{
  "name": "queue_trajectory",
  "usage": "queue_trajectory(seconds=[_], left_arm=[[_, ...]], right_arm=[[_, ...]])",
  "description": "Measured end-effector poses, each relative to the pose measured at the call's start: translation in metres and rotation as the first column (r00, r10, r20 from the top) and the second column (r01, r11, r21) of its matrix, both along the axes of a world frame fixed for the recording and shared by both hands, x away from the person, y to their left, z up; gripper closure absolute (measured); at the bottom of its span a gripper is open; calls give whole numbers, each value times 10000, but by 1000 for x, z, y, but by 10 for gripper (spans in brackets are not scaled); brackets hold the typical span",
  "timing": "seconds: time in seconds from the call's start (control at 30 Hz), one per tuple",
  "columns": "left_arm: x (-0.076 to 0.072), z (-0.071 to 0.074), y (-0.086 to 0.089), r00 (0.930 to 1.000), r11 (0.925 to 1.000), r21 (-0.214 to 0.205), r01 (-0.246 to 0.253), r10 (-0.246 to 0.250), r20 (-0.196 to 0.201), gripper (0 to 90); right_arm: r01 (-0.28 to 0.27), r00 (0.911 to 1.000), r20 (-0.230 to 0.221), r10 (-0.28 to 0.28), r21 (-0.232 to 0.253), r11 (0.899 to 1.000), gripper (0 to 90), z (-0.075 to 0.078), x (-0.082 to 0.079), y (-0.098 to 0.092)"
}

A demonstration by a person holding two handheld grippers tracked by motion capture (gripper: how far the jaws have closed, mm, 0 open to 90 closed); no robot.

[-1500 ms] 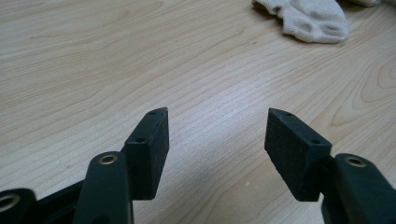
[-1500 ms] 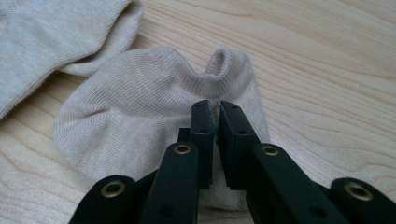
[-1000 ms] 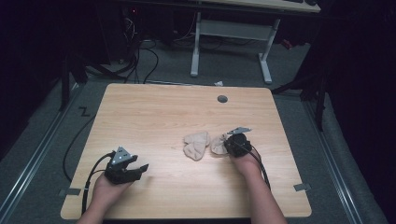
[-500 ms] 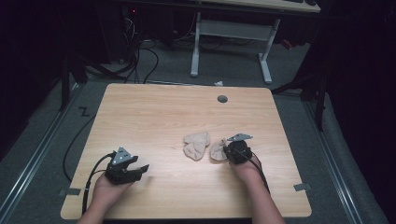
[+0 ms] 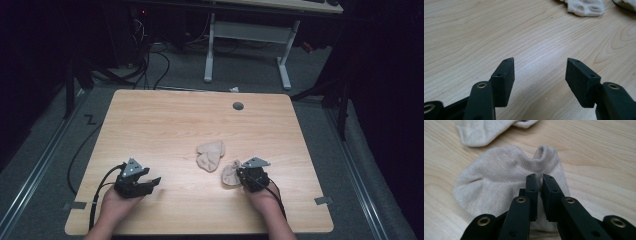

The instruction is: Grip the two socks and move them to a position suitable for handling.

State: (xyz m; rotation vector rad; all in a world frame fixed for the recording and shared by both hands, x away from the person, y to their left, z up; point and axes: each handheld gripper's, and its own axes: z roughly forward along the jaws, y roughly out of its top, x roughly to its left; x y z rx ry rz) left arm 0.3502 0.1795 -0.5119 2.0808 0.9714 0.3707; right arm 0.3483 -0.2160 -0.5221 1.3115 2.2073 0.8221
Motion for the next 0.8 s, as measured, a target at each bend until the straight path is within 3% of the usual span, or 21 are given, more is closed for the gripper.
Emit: queue_trajectory(seconds=[0.23, 0.4, 0.57, 0.8], left_arm=[[-1, 0, -3, 9999, 9999, -21, 104, -104, -16, 408], [-2, 0, -6, 9998, 9998, -79, 183, -183, -4, 408], [-4, 0, -10, 9994, 9994, -84, 349, -349, -25, 408], [-6, 2, -14, 9988, 9985, -249, 491, -491, 5, 408]], right_arm=[[-126, 9999, 58, 126, -80, 9999, 831, 0, -13, 12], [-579, 9983, 81, 579, -26, 9983, 829, -1, -26, 26], [-1370, 9905, 103, 1371, -96, 9905, 824, -1, -39, 44], [-1948, 9808, 92, 1948, -12, 9808, 799, -1, -40, 59]])
